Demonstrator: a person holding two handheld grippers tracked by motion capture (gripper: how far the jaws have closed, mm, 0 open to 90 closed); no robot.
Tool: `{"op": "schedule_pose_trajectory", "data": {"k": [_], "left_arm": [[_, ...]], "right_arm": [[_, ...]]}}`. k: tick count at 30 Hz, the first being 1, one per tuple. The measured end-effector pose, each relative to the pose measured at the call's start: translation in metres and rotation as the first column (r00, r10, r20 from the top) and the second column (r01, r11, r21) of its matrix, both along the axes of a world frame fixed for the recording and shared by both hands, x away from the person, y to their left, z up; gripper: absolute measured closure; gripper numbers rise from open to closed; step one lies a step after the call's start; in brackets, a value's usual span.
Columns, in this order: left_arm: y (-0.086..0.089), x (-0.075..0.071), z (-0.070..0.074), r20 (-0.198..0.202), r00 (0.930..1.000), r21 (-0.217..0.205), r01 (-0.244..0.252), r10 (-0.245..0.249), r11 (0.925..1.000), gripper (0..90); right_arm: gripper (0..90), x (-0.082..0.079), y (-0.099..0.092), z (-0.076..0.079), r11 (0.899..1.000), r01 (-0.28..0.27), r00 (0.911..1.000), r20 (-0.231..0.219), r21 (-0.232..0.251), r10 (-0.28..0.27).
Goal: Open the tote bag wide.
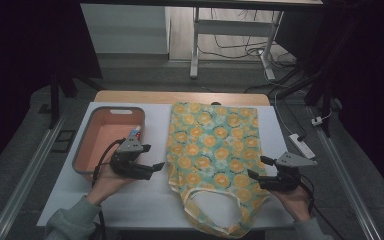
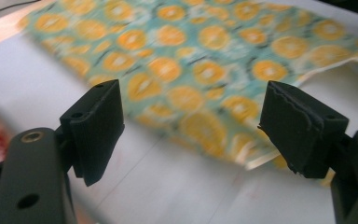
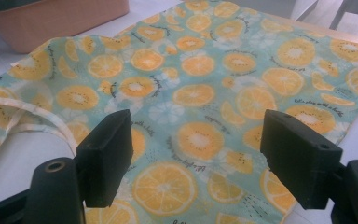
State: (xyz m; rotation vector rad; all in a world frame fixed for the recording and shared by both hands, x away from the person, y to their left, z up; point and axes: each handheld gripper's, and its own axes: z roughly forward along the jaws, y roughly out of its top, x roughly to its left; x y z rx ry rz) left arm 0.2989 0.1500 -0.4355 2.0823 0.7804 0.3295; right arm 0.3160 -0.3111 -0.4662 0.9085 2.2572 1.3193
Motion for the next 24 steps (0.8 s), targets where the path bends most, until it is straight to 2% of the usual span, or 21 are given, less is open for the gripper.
{"op": "schedule_pose_trajectory", "data": {"k": [5,10,16,20,24], "left_arm": [[-0.026,0.009,0.012,0.015,0.9978,0.010,0.065,-0.065,0.9978,21.9],[-0.051,0.018,0.015,0.001,0.9899,0.028,0.141,-0.142,0.9895,22.1],[-0.066,0.019,0.001,-0.046,0.9799,0.068,0.197,-0.194,0.9780,22.3],[-0.069,0.022,-0.014,-0.098,0.9751,0.071,0.206,-0.199,0.9759,22.6],[-0.072,0.022,-0.023,-0.125,0.9702,0.089,0.219,-0.208,0.9715,22.6]], "right_arm": [[24.9,0.000,0.001,-0.001,1.000,-0.006,1.0000,-0.004,-0.001,0.006],[24.9,0.000,0.003,-0.002,1.000,-0.009,0.9999,-0.009,-0.003,0.009],[24.9,0.001,0.005,-0.006,1.000,-0.019,0.9997,-0.018,-0.012,0.019],[24.9,0.002,0.006,-0.008,1.000,-0.022,0.9994,-0.025,-0.016,0.022],[24.9,0.003,0.005,-0.010,1.000,-0.020,0.9993,-0.033,-0.018,0.019]]}}
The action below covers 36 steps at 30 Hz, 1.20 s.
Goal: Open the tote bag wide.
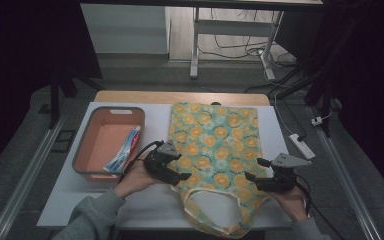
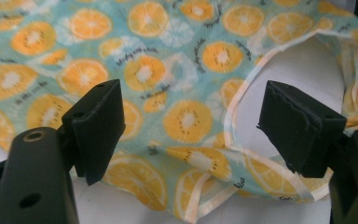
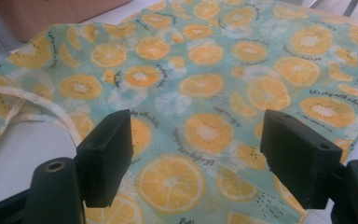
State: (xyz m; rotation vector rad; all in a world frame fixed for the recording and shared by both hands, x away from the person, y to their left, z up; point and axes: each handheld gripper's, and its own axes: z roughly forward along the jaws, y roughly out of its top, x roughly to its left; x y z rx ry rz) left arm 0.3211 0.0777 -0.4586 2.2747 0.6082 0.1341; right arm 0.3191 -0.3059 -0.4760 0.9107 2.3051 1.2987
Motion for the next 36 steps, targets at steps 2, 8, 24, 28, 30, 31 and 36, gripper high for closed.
{"op": "schedule_pose_trajectory", "data": {"k": [2,8,24,28,30,31,36], "left_arm": [[-0.001,-0.001,-0.002,-0.004,1.0000,0.007,0.001,-0.001,1.0000,22.6],[-0.005,-0.005,-0.007,-0.017,0.9994,0.032,0.030,-0.029,0.9990,22.9],[-0.011,-0.008,-0.027,-0.089,0.9928,0.088,0.088,-0.080,0.9922,22.9],[-0.013,-0.011,-0.030,-0.104,0.9885,0.101,0.120,-0.110,0.9876,22.1],[-0.014,-0.014,-0.033,-0.117,0.9847,0.108,0.142,-0.130,0.9839,21.5],[-0.015,-0.015,-0.036,-0.126,0.9824,0.115,0.152,-0.138,0.9817,21.2],[-0.019,-0.018,-0.044,-0.138,0.9784,0.142,0.173,-0.154,0.9746,21.8]], "right_arm": [[24.9,0.000,0.000,0.000,1.000,-0.001,1.0000,0.000,-0.001,0.001],[24.9,-0.002,0.001,0.002,1.000,-0.008,0.9999,0.006,0.000,0.008],[24.9,-0.003,0.003,0.003,0.999,-0.029,0.9996,-0.001,0.029,0.029],[24.9,-0.004,0.003,0.003,0.999,-0.030,0.9995,-0.001,0.031,0.030],[24.9,-0.005,0.003,0.003,0.999,-0.028,0.9996,0.001,0.029,0.028],[25.0,-0.005,0.002,0.003,0.999,-0.027,0.9996,0.000,0.031,0.027],[24.9,-0.005,0.002,0.003,0.999,-0.027,0.9996,0.003,0.026,0.027]]}}
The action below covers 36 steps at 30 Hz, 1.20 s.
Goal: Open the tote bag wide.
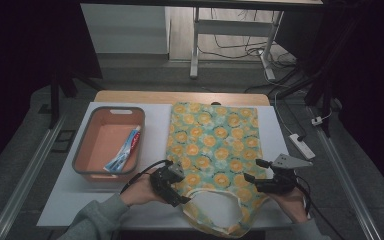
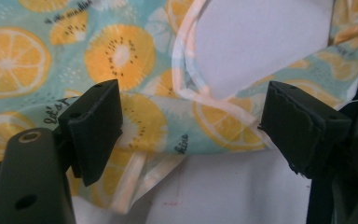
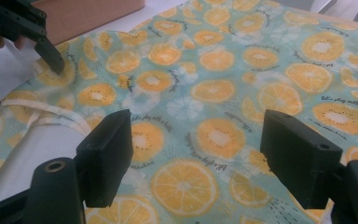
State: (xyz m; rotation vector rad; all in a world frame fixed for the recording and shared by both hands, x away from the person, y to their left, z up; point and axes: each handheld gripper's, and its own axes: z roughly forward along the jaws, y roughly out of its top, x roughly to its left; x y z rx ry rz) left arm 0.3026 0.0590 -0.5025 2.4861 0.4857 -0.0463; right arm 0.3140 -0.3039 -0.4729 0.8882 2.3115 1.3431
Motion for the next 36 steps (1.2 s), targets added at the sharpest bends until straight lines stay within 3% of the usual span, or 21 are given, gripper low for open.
{"op": "schedule_pose_trajectory", "data": {"k": [2,3,4,5,6,7,8,10,14,19,22,25,26,27,28,29,33,34,35,36], "left_arm": [[-0.002,-0.001,-0.004,-0.003,0.9999,0.015,0.015,-0.015,0.9998,28.6],[-0.003,-0.001,-0.005,-0.005,0.9997,0.030,0.024,-0.024,0.9992,37.3],[-0.003,-0.001,-0.007,-0.011,0.9996,0.040,0.028,-0.027,0.9988,37.3],[-0.003,-0.001,-0.008,-0.022,0.9992,0.045,0.034,-0.033,0.9984,52.0],[-0.003,0.000,-0.008,-0.032,0.9988,0.046,0.038,-0.036,0.9982,52.0],[-0.002,0.000,-0.009,-0.038,0.9987,0.048,0.035,-0.033,0.9982,68.3],[-0.002,0.001,-0.008,-0.038,0.9990,0.047,0.028,-0.026,0.9985,68.3],[0.001,0.004,-0.006,-0.044,0.9990,0.025,0.007,-0.006,0.9997,82.9],[0.006,0.007,-0.004,-0.060,0.9981,-0.008,-0.011,0.011,0.9999,88.7],[0.013,0.008,0.009,-0.049,0.9987,-0.093,-0.016,0.012,0.9956,89.0],[0.020,0.009,0.019,-0.040,0.9982,-0.173,-0.051,0.045,0.9836,89.0],[0.032,0.012,0.031,-0.016,0.9926,-0.263,-0.121,0.121,0.9572,89.1],[0.035,0.014,0.035,-0.006,0.9899,-0.281,-0.138,0.142,0.9497,89.1],[0.038,0.015,0.039,0.002,0.9876,-0.294,-0.149,0.157,0.9440,89.1],[0.041,0.017,0.042,0.006,0.9855,-0.307,-0.160,0.169,0.9382,89.2],[0.044,0.019,0.044,0.007,0.9843,-0.316,-0.165,0.176,0.9342,89.2],[0.051,0.022,0.048,0.003,0.9791,-0.339,-0.190,0.203,0.9214,89.1],[0.051,0.022,0.048,0.003,0.9791,-0.339,-0.190,0.203,0.9214,89.1],[0.052,0.023,0.047,0.002,0.9788,-0.337,-0.192,0.205,0.9217,89.1],[0.052,0.023,0.047,0.003,0.9786,-0.335,-0.193,0.206,0.9221,89.1]], "right_arm": [[24.9,0.000,0.000,0.000,1.000,-0.001,1.0000,0.000,-0.002,0.001],[24.9,0.000,0.000,0.000,1.000,-0.002,1.0000,0.000,-0.004,0.002],[24.9,0.000,0.000,0.000,1.000,-0.002,1.0000,0.000,-0.004,0.002],[24.9,0.000,0.000,-0.001,1.000,-0.002,1.0000,0.000,-0.005,0.002],[24.9,0.000,0.000,-0.001,1.000,-0.002,1.0000,0.000,-0.005,0.002],[25.0,0.000,0.000,-0.001,1.000,-0.002,1.0000,0.000,-0.006,0.002],[25.0,0.000,0.000,-0.001,1.000,-0.002,1.0000,0.000,-0.006,0.002],[24.9,0.000,0.000,-0.001,1.000,-0.005,1.0000,0.000,-0.007,0.005],[24.9,0.000,0.000,-0.001,1.000,-0.007,1.0000,-0.003,-0.007,0.006],[25.0,-0.002,0.002,0.002,1.000,-0.013,0.9999,0.004,-0.011,0.013],[26.3,-0.005,0.006,0.005,0.999,-0.037,0.9993,0.000,-0.031,0.037],[27.7,-0.010,0.013,0.011,0.995,-0.088,0.9961,-0.001,-0.041,0.088],[27.7,-0.015,0.019,0.014,0.992,-0.113,0.9936,0.001,-0.064,0.113],[27.7,-0.015,0.019,0.014,0.992,-0.113,0.9936,0.001,-0.064,0.113],[27.6,-0.020,0.024,0.017,0.987,-0.150,0.9887,-0.017,-0.063,0.149],[27.6,-0.020,0.024,0.017,0.987,-0.150,0.9887,-0.017,-0.063,0.149],[26.5,-0.035,0.038,0.015,0.965,-0.248,0.9673,-0.078,-0.089,0.242],[26.5,-0.035,0.038,0.015,0.965,-0.248,0.9673,-0.078,-0.089,0.242],[26.0,-0.041,0.042,0.010,0.954,-0.278,0.9576,-0.108,-0.107,0.267],[25.8,-0.044,0.044,0.006,0.951,-0.286,0.9548,-0.120,-0.118,0.272]]}}
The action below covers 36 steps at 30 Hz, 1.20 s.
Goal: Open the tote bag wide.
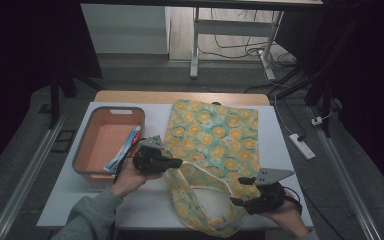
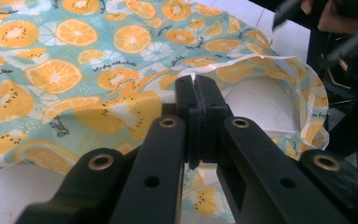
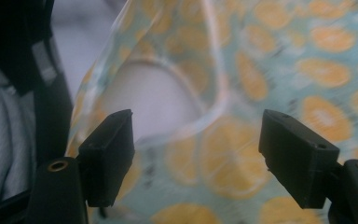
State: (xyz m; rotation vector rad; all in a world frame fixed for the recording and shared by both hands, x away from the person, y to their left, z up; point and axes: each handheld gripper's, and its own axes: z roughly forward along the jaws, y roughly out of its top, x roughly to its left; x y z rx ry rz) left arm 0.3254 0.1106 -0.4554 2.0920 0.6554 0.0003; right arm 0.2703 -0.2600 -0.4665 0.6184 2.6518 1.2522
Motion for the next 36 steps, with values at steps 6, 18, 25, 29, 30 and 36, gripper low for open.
{"op": "schedule_pose_trajectory", "data": {"k": [6,18,25,29,30,36], "left_arm": [[-0.001,0.000,-0.001,0.000,1.0000,0.009,0.002,-0.002,1.0000,89.1],[-0.002,0.003,-0.006,-0.019,0.9997,0.018,0.013,-0.013,0.9998,89.0],[-0.001,0.002,-0.005,-0.022,0.9996,0.004,0.017,-0.017,0.9998,89.0],[0.000,0.003,-0.002,-0.017,0.9998,-0.005,0.013,-0.013,0.9999,89.0],[0.001,0.004,-0.001,-0.016,0.9998,-0.010,0.011,-0.011,0.9999,89.0],[0.004,0.006,0.013,0.012,0.9999,-0.041,-0.001,0.001,0.9992,88.9]], "right_arm": [[23.1,-0.008,0.010,-0.020,0.995,-0.036,0.9983,-0.050,-0.091,0.031],[80.3,-0.002,0.017,-0.036,0.974,-0.016,0.9991,-0.042,-0.224,0.007],[89.3,-0.007,0.017,-0.021,0.984,-0.030,0.9982,0.046,-0.176,0.039],[89.4,-0.008,0.016,0.001,0.998,-0.022,0.9919,0.123,-0.064,0.030],[89.3,-0.008,0.015,0.007,0.999,-0.015,0.9892,0.145,-0.038,0.020],[89.3,-0.001,0.011,0.028,0.999,0.028,0.9700,0.240,0.042,-0.037]]}}
